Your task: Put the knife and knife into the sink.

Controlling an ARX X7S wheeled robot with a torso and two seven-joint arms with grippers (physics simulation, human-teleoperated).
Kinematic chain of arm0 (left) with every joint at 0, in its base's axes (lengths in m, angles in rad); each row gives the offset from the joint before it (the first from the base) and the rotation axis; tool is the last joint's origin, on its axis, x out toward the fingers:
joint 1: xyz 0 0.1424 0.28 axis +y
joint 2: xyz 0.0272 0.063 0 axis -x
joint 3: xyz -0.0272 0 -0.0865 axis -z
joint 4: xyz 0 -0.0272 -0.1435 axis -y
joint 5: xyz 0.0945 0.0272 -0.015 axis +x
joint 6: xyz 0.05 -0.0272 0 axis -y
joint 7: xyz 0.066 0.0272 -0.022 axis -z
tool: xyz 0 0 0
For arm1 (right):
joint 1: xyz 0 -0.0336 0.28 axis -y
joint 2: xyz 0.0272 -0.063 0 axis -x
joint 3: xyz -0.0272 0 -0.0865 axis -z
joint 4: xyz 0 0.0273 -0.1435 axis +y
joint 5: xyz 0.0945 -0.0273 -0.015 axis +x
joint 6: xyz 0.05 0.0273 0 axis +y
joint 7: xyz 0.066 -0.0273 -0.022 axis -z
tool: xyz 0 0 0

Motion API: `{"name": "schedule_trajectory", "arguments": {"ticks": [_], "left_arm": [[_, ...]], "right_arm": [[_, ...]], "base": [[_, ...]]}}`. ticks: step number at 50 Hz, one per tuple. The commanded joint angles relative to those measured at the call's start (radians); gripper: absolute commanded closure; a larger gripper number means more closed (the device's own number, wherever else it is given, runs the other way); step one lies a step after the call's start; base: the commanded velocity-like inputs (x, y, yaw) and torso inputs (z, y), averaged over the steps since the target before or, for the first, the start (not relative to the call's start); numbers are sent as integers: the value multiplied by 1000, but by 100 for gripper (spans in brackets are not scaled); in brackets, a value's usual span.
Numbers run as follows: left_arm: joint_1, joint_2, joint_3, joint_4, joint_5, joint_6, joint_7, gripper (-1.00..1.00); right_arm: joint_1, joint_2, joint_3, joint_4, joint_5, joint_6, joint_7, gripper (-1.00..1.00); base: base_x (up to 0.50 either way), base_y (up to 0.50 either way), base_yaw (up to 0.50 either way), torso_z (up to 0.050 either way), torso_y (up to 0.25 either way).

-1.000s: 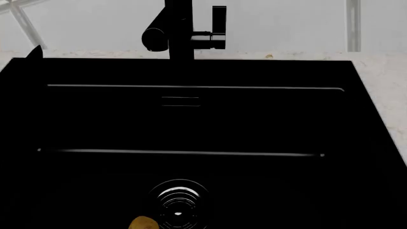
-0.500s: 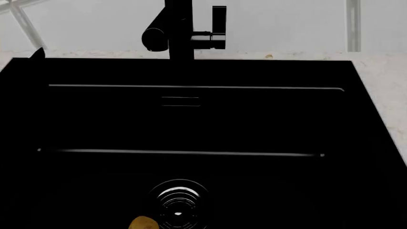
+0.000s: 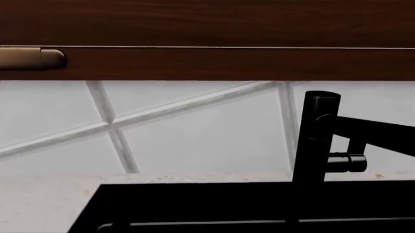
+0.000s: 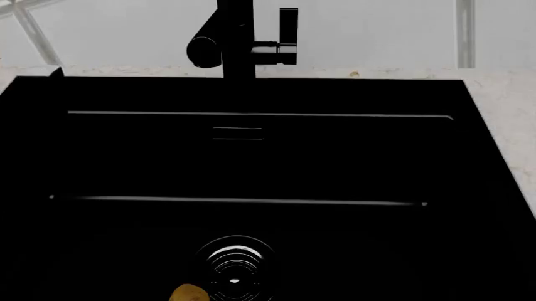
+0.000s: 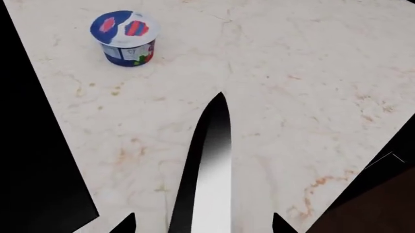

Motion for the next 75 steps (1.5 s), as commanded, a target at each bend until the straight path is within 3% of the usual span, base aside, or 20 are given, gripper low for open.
{"name": "schedule_trajectory", "arguments": {"ticks": [1, 9, 10, 23, 26, 29, 33, 36, 40, 43, 45, 47, 60, 75], "left_arm": [[3, -3, 8, -11, 0, 11, -1, -100], [-2, -1, 11, -17, -1, 14, -4, -100], [-2, -1, 12, -19, -1, 16, -4, -100], [-6, -2, 22, -29, -2, 27, -6, -100], [-8, -3, 23, -25, -4, 23, -8, -100], [-6, -2, 23, -26, -6, 25, -8, -100], [-12, -1, 26, -30, -8, 24, -7, -100], [-14, -3, 21, -28, -12, 24, -7, -100], [-14, -5, 19, -28, -13, 26, -8, -100], [-13, -5, 20, -34, -12, 33, -8, -100], [-14, -4, 22, -37, -13, 37, -6, -100], [-14, -4, 22, -41, -13, 41, -6, -100], [-25, -2, 36, -48, -14, 47, -8, -100], [-23, -5, 45, -55, -16, 60, -9, -100]], "right_arm": [[-8, -66, 25, -4, -121, 66, -118, -100], [-25, -112, 4, -18, -213, 67, -202, -100], [-27, -114, 3, -22, -224, 65, -212, 100], [-24, -118, 56, -109, -355, 27, -352, 100], [-15, -77, 69, -125, -302, -5, -321, 100], [-3, 51, 31, -125, -163, -84, -195, 100], [88, 308, -165, -130, -15, -293, -24, 100], [200, 435, -398, -116, -50, -447, -35, 100], [444, 684, -900, -84, -100, -774, -126, 100], [894, 467, -1330, 16, -115, -505, -60, 100], [1194, 352, -1436, 101, -147, -404, -72, 100], [1286, 288, -1470, 147, -182, -379, -107, 100], [1456, -43, -1688, 436, -562, -354, -516, 100], [1594, -267, -1878, 784, -823, -440, -817, 100]], "base": [[0, 0, 0, 0, 0], [0, 0, 0, 0, 0], [0, 0, 0, 0, 0], [1, -1, 0, -1, 0], [0, 0, 0, 0, 0], [0, 0, 0, 0, 0], [0, 0, 0, 0, 0], [0, 0, 0, 0, 0], [0, 0, 0, 0, 0], [0, 0, 0, 0, 0], [0, 0, 0, 0, 0], [0, 0, 0, 0, 0], [0, 0, 0, 0, 0], [0, 0, 0, 0, 0]]}}
